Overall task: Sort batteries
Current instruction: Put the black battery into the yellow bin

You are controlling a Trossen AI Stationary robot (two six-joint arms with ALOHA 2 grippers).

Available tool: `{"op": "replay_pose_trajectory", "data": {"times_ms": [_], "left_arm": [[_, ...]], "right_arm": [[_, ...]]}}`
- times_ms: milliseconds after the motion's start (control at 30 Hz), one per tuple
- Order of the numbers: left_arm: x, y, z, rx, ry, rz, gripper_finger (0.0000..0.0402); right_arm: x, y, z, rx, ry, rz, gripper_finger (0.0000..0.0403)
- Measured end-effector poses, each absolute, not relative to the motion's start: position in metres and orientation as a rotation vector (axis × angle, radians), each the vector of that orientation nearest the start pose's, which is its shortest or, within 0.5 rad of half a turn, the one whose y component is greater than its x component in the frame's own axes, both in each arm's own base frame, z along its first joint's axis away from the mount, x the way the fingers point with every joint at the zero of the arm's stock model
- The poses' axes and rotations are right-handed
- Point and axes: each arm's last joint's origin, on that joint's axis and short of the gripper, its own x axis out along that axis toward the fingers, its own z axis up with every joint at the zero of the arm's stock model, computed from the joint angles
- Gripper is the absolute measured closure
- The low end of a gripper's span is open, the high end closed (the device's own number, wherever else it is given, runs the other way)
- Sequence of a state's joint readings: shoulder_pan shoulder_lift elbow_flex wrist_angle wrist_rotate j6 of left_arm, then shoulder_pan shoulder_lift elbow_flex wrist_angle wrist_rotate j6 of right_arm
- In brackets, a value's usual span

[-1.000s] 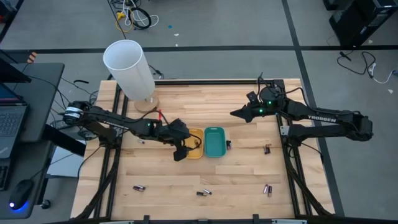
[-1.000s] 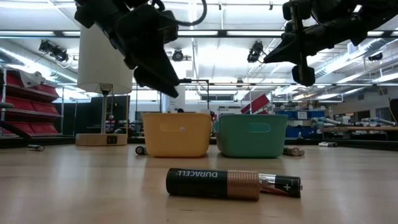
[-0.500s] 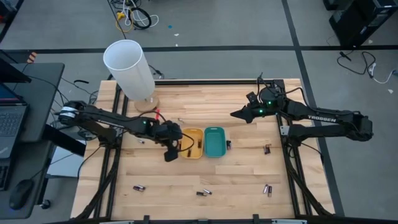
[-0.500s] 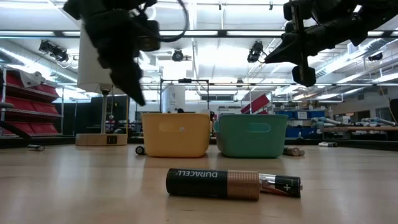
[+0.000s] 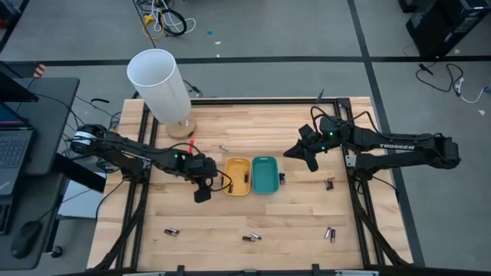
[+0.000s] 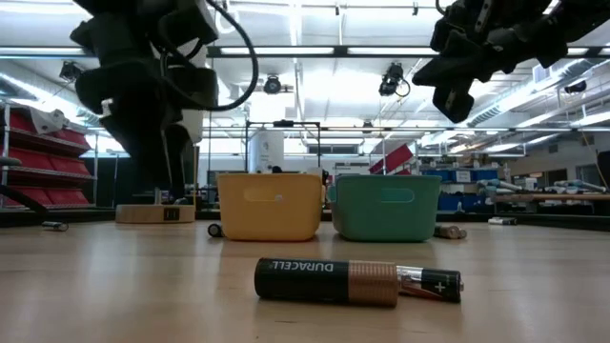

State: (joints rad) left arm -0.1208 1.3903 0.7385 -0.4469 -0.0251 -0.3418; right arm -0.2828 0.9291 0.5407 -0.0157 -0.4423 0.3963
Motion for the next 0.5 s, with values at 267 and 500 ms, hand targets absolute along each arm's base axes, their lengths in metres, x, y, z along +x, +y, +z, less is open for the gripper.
{"op": "replay_pose_trajectory", "data": {"times_ms": [267,500], "left_arm": [[0.247,-0.028,0.156,-0.177,0.881,0.077,0.0080],[0.236,-0.022,0.137,-0.018,0.818,0.141,0.0080]], "right_arm": [[0.194,-0.045,0.240,0.423,0.395,-0.013,0.0394],[0.196,-0.048,0.245,0.242,0.327,-0.063,0.0349]]}}
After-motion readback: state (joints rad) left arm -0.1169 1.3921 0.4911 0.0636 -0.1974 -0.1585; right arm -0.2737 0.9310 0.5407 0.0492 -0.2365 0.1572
